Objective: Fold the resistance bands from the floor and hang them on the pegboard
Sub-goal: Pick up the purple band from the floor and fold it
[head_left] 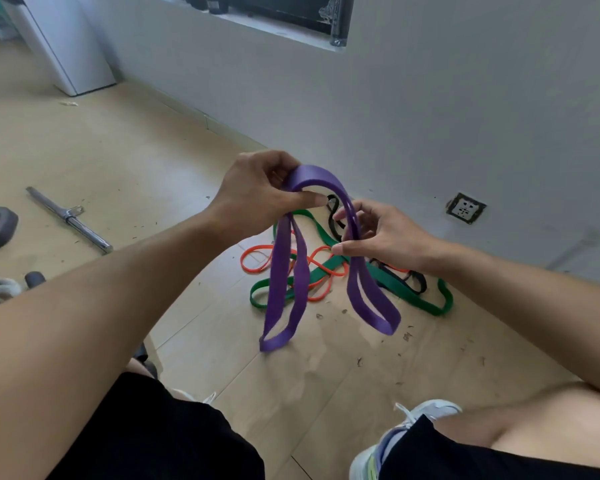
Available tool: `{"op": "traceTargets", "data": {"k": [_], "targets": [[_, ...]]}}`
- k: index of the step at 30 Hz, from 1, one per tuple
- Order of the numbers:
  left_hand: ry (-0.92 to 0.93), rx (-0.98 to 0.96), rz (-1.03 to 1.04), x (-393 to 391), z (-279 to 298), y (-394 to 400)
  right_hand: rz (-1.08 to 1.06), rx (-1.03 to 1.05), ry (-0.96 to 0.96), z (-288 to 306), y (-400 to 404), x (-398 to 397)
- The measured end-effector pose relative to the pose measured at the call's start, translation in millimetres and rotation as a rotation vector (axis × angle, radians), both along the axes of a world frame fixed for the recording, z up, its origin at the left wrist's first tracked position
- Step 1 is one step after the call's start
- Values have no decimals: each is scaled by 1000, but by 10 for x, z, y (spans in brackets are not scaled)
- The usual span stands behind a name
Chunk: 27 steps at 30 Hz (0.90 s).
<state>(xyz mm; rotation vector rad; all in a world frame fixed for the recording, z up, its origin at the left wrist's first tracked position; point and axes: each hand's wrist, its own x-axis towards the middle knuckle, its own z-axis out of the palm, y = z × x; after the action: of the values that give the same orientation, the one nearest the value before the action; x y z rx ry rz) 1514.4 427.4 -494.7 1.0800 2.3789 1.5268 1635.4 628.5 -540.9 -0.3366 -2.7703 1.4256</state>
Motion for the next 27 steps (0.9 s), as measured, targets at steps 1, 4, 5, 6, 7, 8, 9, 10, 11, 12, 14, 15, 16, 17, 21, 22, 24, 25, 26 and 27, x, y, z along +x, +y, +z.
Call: {"op": "traceTargets", "data": {"k": [1, 4, 5, 6, 7, 8, 9, 10, 11, 12, 14, 15, 16, 17, 21, 22, 24, 25, 26, 27], "targets": [[8, 5, -15, 25, 10, 11, -1, -15, 10, -12, -45, -23], [30, 5, -58, 86, 29, 40, 8, -78, 19, -56, -176, -81], [30, 1, -71, 105, 32, 46, 16, -73, 18, -74, -220, -95], [33, -6, -81, 116, 32, 53, 25, -64, 9, -99, -260, -110], [46, -15, -90, 125, 34, 59, 33, -60, -8, -131, -293, -123], [62, -23, -95, 130, 34, 64, 41, -62, -24, -160, -323, -135], [67, -24, -99, 137, 40, 67, 47, -76, -33, -185, -349, -147], [59, -20, -103, 144, 45, 71, 50, -97, -36, -206, -366, -163], [47, -15, -108, 150, 51, 75, 51, -120, -33, -229, -376, -179], [39, -11, -111, 155, 55, 82, 48, -140, -33, -245, -389, -192], [29, -4, -112, 173, 56, 94, 55, -190, -37, -266, -421, -203], [24, -1, -113, 182, 56, 98, 65, -207, -35, -283, -432, -208], [17, 1, -114, 187, 56, 103, 73, -213, -31, -297, -446, -209], [11, 6, -115, 190, 56, 106, 79, -213, -26, -315, -456, -207], [0, 25, -105, 202, 69, 113, 70, -229, -12, -361, -480, -205], [-4, 26, -105, 204, 69, 114, 66, -233, -12, -372, -480, -207], [-18, 28, -108, 208, 69, 115, 59, -236, -19, -380, -482, -208], [-28, 31, -113, 212, 67, 114, 60, -235, -21, -382, -483, -205], [-34, 33, -119, 216, 67, 116, 63, -238, -22, -380, -485, -198], [-36, 31, -124, 221, 64, 118, 66, -243, -23, -379, -484, -190]]}}
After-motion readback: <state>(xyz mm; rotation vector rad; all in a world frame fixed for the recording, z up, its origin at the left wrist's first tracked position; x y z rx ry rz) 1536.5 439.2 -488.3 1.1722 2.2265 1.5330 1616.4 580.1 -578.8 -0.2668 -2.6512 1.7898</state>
